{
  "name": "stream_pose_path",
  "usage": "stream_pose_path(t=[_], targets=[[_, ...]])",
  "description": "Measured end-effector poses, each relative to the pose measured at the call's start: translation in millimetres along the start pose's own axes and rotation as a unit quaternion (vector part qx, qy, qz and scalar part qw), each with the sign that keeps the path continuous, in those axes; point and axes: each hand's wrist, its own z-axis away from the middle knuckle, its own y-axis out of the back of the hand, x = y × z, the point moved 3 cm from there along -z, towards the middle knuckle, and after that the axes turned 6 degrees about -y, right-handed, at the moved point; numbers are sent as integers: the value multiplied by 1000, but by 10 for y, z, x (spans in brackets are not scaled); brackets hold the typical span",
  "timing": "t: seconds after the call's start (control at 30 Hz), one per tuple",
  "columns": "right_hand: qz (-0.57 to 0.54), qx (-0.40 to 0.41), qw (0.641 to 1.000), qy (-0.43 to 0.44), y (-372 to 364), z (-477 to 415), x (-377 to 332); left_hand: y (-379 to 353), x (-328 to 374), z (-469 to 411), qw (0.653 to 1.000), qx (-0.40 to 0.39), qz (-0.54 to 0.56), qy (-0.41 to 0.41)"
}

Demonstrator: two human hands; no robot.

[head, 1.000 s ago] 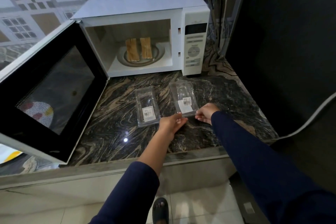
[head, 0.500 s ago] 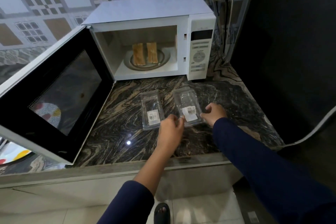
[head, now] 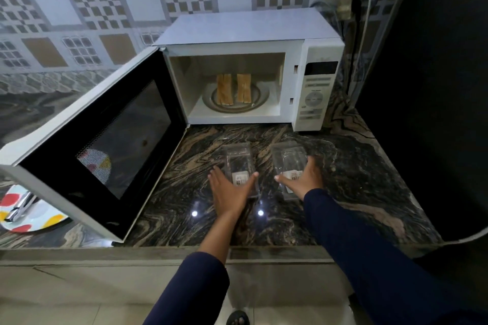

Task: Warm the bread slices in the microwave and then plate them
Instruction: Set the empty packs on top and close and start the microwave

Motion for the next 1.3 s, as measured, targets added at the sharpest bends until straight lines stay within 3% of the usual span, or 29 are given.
stream_pose_path(t=[0.1,0.4,0.6,0.73,0.93,1.3], targets=[[0,18,1000,5,-51,-40,-28,-64,-87,-141,999,-27,-18,9],[-18,43,998,30,-26,9,-60,-61,-35,-176,999,5,34,-39],[-22,85,990,109,159,160,-365,111,78,-145,991,43,96,-83],[-40,120,977,171,338,317,-703,297,379,-199,974,44,171,-141],[-63,163,950,257,685,447,-1383,719,1024,-389,955,75,194,-214],[-69,198,932,297,1177,-252,-2619,1223,2073,-1442,922,111,223,-297]])
